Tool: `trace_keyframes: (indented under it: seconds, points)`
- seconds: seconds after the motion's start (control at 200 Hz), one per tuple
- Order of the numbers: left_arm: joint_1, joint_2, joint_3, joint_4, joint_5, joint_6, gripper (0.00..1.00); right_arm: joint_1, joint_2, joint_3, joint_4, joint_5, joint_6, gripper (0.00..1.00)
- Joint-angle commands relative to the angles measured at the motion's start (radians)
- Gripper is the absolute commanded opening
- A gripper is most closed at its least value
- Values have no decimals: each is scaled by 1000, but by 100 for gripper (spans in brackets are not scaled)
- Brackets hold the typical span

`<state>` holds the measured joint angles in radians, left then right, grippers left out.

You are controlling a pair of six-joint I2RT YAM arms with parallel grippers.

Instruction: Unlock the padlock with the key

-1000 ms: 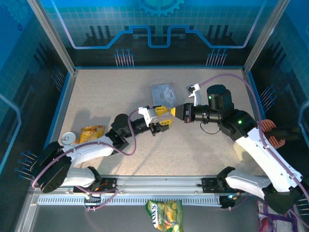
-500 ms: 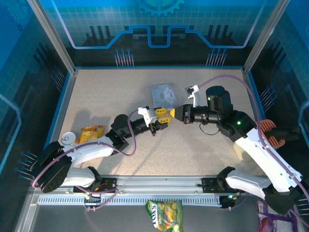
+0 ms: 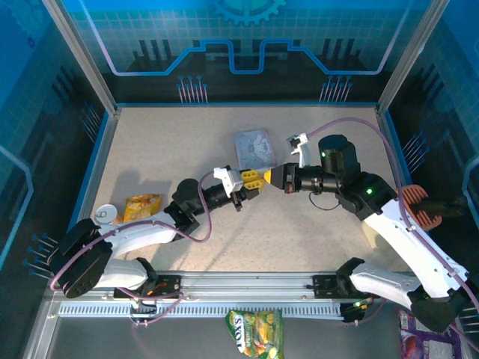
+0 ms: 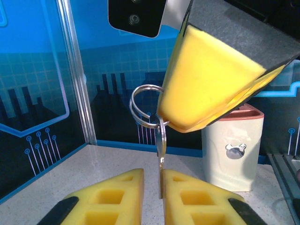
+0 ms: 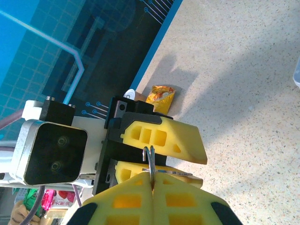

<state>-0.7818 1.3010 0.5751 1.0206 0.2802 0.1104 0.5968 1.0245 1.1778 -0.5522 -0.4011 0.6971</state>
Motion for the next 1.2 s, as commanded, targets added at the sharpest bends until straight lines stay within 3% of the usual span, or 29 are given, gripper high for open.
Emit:
trace_keyframes:
  seconds: [0.0, 0.17, 0.27, 0.335, 0.455, 0.51, 0.605, 0.77, 0.876, 0.981, 1.196]
  points:
    - [-7, 0, -12, 37, -13, 13, 12, 19, -23, -10, 21, -3, 7, 0]
    - [-7, -2, -23, 40, -18, 16, 0, 20, -27, -9, 20, 0, 5, 0]
    - [-7, -18, -24, 14, -24, 3, 0, 20, -32, -10, 9, 33, -10, 0]
    - [-7, -48, -16, -56, -28, 0, 0, 16, -39, -13, -10, 76, -27, 11]
    - [-7, -148, 38, -370, -45, -7, 0, -22, -59, -46, -41, 134, -64, 44]
    - [-7, -187, 70, -538, -56, -23, 0, -57, -71, -84, -58, 163, -81, 52]
    - [-7, -262, 107, -811, -80, -35, 0, -158, -93, -175, -56, 154, -105, 55]
    - [-30, -323, 195, -1256, -132, -20, 0, -284, -178, -379, 192, -126, -205, 52]
    - [-39, -308, 300, -1497, -90, -24, 0, -266, -236, -449, 322, -268, -308, 50]
    - [-39, -317, 385, -1726, -23, 45, 0, -211, -287, -481, 344, -311, -429, 49]
    - [-40, -310, 492, -1958, 139, 194, 0, 40, -307, -522, 364, -349, -691, 52]
